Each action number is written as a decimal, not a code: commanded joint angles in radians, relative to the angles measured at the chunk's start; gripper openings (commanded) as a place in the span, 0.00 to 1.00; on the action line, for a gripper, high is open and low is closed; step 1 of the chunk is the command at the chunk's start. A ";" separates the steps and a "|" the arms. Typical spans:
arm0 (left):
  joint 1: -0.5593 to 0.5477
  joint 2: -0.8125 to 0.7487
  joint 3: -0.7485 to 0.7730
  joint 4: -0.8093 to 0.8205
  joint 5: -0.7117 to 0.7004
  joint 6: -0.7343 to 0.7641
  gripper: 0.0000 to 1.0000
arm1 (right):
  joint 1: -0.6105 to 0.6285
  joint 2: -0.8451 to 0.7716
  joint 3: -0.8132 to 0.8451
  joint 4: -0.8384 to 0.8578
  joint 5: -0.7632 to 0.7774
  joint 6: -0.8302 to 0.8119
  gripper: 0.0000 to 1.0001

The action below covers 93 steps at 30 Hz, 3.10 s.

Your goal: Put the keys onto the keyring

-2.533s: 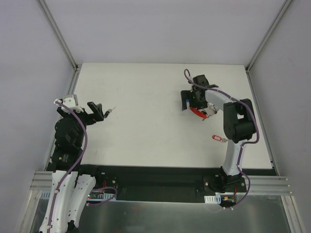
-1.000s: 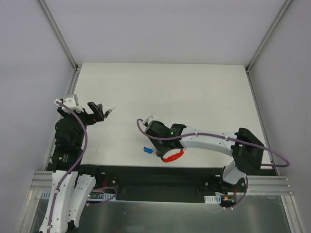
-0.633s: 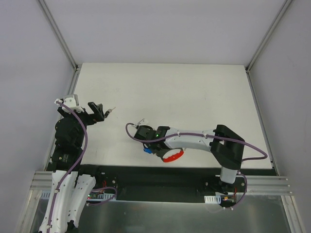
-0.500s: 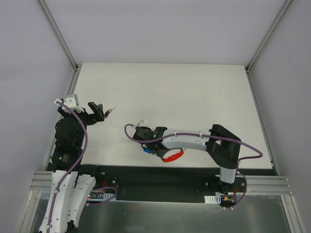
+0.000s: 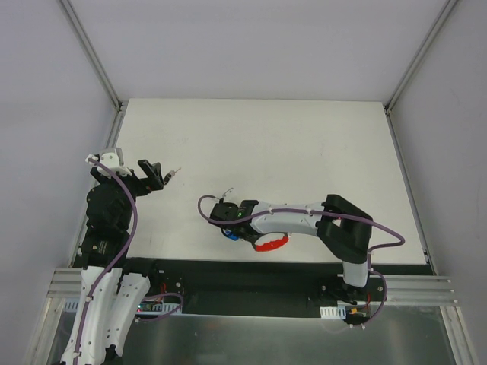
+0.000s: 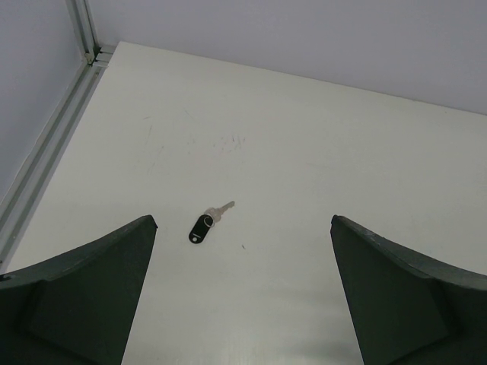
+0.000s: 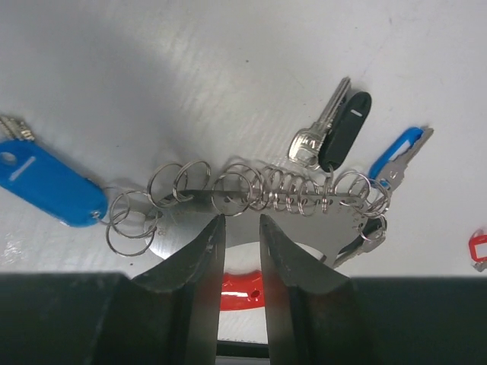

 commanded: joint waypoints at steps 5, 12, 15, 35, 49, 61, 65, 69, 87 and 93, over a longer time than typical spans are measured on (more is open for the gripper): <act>-0.011 0.004 -0.006 0.032 0.012 0.014 0.99 | -0.029 -0.060 0.002 -0.065 0.071 0.065 0.27; -0.011 0.001 -0.006 0.030 0.010 0.014 0.99 | -0.017 -0.134 0.007 0.021 0.010 0.087 0.34; -0.011 0.001 -0.006 0.032 0.010 0.014 0.99 | -0.015 -0.139 0.010 0.055 0.005 0.111 0.34; -0.017 -0.008 -0.006 0.032 0.009 0.014 0.99 | -0.046 0.004 0.007 0.131 -0.044 0.174 0.27; -0.020 -0.005 -0.006 0.032 0.012 0.014 0.99 | -0.066 -0.008 -0.029 0.115 -0.023 0.190 0.17; -0.020 0.000 -0.008 0.033 0.015 0.014 0.99 | -0.079 -0.174 -0.091 0.119 -0.026 0.134 0.01; -0.020 0.001 -0.008 0.033 0.015 0.014 0.99 | -0.092 -0.233 -0.147 0.119 -0.030 0.147 0.02; -0.020 0.003 -0.008 0.033 0.016 0.014 0.99 | -0.106 -0.244 -0.184 0.119 -0.046 0.177 0.02; -0.020 0.009 -0.008 0.033 0.019 0.012 0.99 | -0.132 -0.192 -0.082 0.116 -0.210 0.139 0.30; -0.020 0.006 -0.009 0.033 0.019 0.014 0.99 | -0.133 -0.129 -0.041 0.096 -0.179 0.161 0.30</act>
